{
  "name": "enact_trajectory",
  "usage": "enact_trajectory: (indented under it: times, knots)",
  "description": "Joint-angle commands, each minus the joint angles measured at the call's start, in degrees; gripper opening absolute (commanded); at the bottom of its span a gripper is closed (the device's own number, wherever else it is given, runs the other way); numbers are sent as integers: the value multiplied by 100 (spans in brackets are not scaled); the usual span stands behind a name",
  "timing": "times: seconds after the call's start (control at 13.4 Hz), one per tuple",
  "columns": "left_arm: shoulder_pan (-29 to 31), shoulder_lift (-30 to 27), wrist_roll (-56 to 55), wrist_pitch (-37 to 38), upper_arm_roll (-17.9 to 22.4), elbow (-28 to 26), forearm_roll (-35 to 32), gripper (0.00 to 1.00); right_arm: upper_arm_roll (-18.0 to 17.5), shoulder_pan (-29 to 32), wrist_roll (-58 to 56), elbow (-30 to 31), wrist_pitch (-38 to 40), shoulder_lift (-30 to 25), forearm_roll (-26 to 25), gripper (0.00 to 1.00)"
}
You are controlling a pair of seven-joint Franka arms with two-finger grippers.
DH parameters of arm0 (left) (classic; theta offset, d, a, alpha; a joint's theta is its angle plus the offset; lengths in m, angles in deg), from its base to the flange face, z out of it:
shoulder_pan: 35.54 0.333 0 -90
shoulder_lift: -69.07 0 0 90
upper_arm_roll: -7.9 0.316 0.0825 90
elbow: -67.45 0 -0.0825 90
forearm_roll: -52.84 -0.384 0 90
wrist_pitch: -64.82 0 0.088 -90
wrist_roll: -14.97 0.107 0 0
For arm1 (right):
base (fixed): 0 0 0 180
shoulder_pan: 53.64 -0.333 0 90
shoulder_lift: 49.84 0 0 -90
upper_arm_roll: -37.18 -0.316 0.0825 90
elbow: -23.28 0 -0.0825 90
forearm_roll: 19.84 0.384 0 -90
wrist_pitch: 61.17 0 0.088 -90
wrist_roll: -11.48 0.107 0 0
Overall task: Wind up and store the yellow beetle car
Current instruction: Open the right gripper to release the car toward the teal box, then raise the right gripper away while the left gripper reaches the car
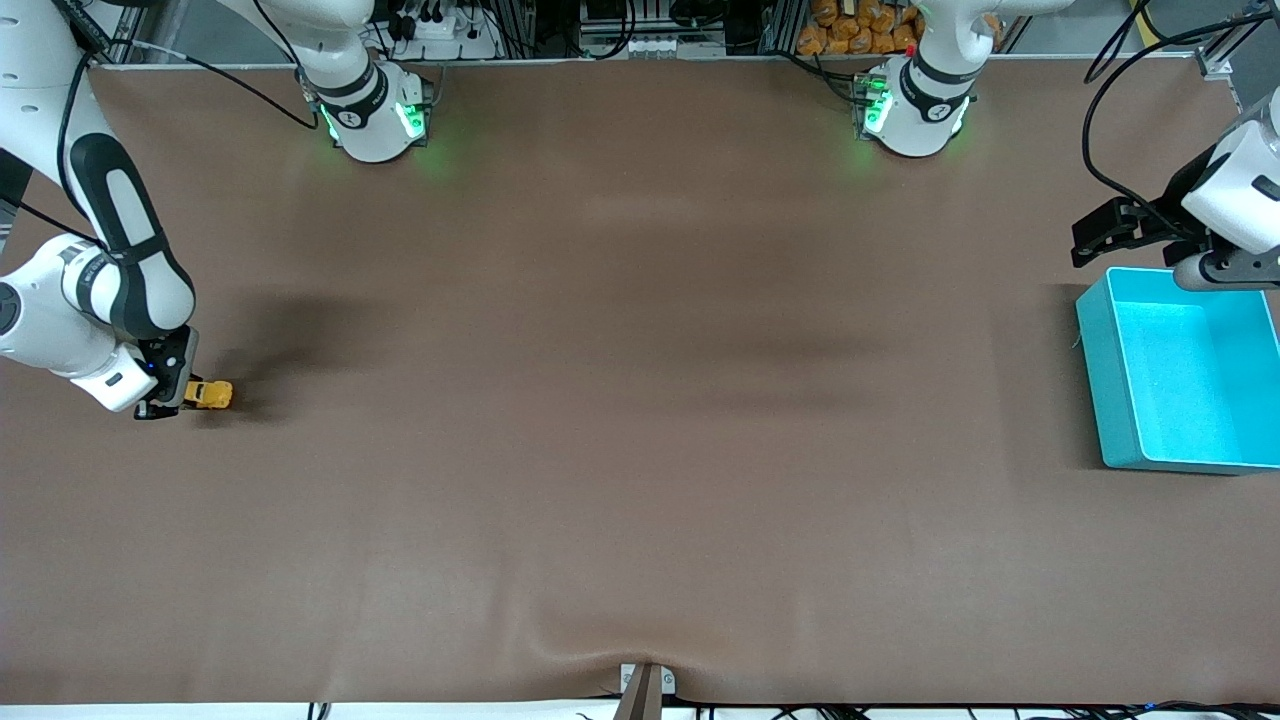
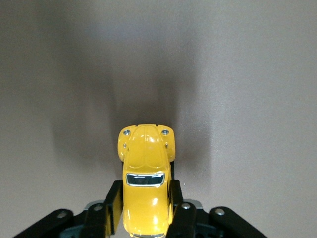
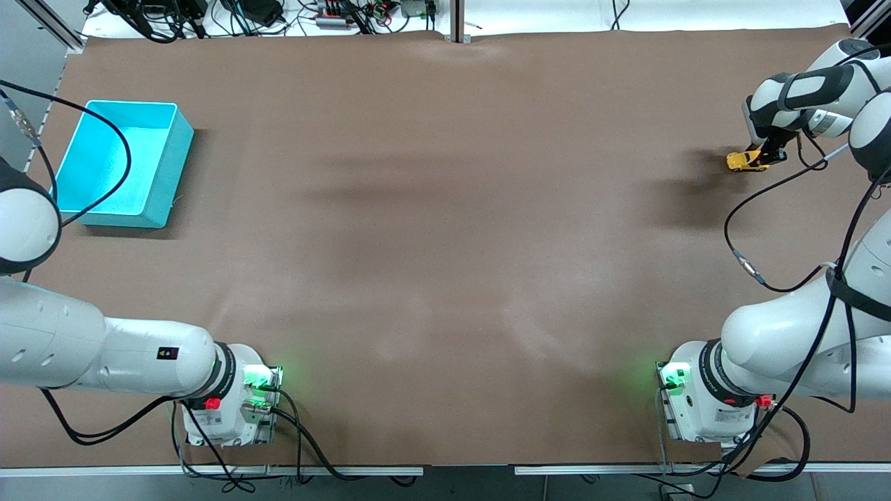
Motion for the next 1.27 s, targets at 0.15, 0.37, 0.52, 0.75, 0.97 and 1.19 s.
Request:
enact_trajectory:
  times: [0.15,0.37,0.52,0.75,0.97,1.19]
  knots:
    - [1,-88,41,46,20,-67,34,100,-102,155,-185,-878,776,364,3,100]
    - [1,-88,41,46,20,-67,34,100,-110,138,-185,-1415,1507,364,3,100]
    - [-8,-88,24,55,20,-76,34,100,-110,138,-185,-1530,1658,372,38,100]
    - [-8,-88,6,55,20,-76,34,100,-102,138,-185,-1653,1877,372,337,100]
    - [1,-88,-56,64,20,-102,34,100,-110,164,-185,-1794,2106,364,390,100]
    - [1,-88,-29,64,20,-120,34,100,-102,217,-177,-1891,2246,364,504,100]
